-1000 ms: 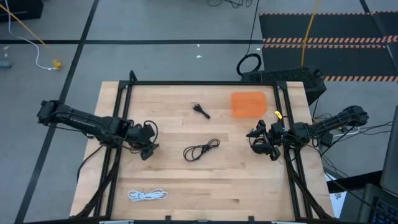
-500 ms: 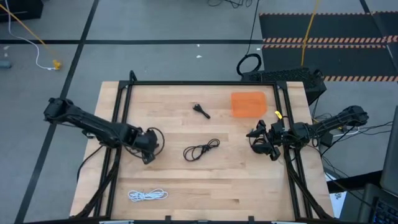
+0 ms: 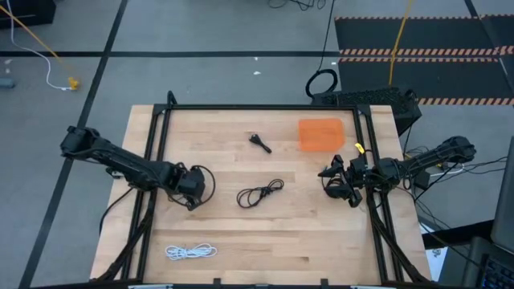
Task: Pick and place USB-C Cables
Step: Put the black charger cable into the orange bin
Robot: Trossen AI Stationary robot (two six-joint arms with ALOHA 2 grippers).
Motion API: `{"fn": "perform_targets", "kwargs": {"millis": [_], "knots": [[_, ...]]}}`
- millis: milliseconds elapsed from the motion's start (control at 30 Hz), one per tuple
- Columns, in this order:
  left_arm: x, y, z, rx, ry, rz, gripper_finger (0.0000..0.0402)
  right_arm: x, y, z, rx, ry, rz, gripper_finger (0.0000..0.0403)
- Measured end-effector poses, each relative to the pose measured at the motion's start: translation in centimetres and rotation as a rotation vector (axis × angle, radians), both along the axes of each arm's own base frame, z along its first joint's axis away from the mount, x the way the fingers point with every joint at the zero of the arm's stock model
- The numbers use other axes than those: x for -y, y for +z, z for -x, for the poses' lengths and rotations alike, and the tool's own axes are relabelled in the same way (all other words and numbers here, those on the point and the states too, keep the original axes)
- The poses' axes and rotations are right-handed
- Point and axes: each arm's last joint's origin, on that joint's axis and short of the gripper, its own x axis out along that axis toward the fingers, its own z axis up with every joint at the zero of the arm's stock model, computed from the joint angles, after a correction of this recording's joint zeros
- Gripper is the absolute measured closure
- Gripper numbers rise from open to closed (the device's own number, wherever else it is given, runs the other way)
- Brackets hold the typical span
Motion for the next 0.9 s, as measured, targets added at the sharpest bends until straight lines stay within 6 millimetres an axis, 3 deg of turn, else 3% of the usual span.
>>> {"fn": "perform_targets", "kwargs": {"millis": [167,333,633,900], "knots": [[0.1,0.7,-0.5,0.065,0.041,0.026,0.0392,0.0,0.0,0.0,0.0,0.0,0.0,0.0149],[0.3,3.1,-2.8,0.245,0.055,0.058,0.0391,0.0,0.0,0.0,0.0,0.0,0.0,0.0149],[1.0,8.7,-7.5,0.815,-0.167,0.049,0.0391,0.0,0.0,0.0,0.0,0.0,0.0,0.0149],[1.5,10.1,-8.7,1.009,-0.257,0.001,0.0392,0.0,0.1,0.0,0.015,-0.015,0.046,0.0149]]}}
